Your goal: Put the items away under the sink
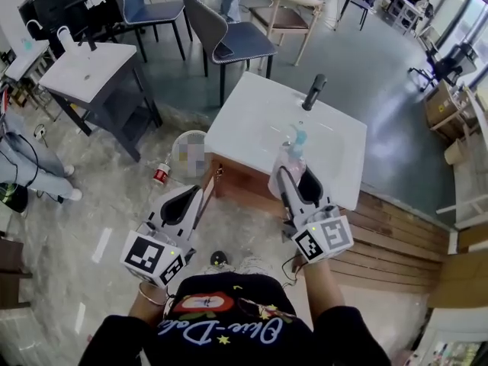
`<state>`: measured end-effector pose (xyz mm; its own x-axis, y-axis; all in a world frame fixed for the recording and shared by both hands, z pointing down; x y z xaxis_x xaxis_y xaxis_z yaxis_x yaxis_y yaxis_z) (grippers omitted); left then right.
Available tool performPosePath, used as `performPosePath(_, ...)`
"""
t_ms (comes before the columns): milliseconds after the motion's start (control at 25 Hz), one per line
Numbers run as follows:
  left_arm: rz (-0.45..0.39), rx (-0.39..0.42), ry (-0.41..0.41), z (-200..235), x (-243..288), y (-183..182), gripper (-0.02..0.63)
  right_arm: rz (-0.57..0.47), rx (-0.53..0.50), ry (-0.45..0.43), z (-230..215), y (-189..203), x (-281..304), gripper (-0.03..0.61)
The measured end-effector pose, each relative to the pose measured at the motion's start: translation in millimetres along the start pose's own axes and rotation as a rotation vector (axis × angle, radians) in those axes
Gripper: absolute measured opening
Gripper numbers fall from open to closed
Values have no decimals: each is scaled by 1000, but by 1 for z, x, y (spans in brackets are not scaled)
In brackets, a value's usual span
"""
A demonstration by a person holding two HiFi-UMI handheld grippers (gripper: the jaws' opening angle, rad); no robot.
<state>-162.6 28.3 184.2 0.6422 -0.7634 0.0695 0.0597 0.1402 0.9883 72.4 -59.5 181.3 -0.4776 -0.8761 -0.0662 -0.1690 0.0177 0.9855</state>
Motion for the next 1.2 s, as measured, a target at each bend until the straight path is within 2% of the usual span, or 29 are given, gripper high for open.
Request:
performPosePath(280, 1, 2, -16, -16, 3, 2, 8, 3, 16, -21, -7, 0, -19, 186)
performPosePath(680, 16, -6, -4, -68, 14, 6, 8, 37, 7, -30, -27, -5, -62, 185)
performPosePath(1200, 21, 0, -62, -127, -5, 13, 8, 15, 42, -81, -32, -10, -114, 184)
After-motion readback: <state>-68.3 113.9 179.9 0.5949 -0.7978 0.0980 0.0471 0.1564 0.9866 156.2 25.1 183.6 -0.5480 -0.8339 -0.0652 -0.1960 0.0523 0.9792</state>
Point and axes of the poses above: the fingertips, and each gripper's own axes: x forward along the fingers, z to its left, y out of its underside, the point moved 6 cm from there along -x, backward along the fingers, and after that the axes turned 12 degrees about y, right-handed, at the moved point
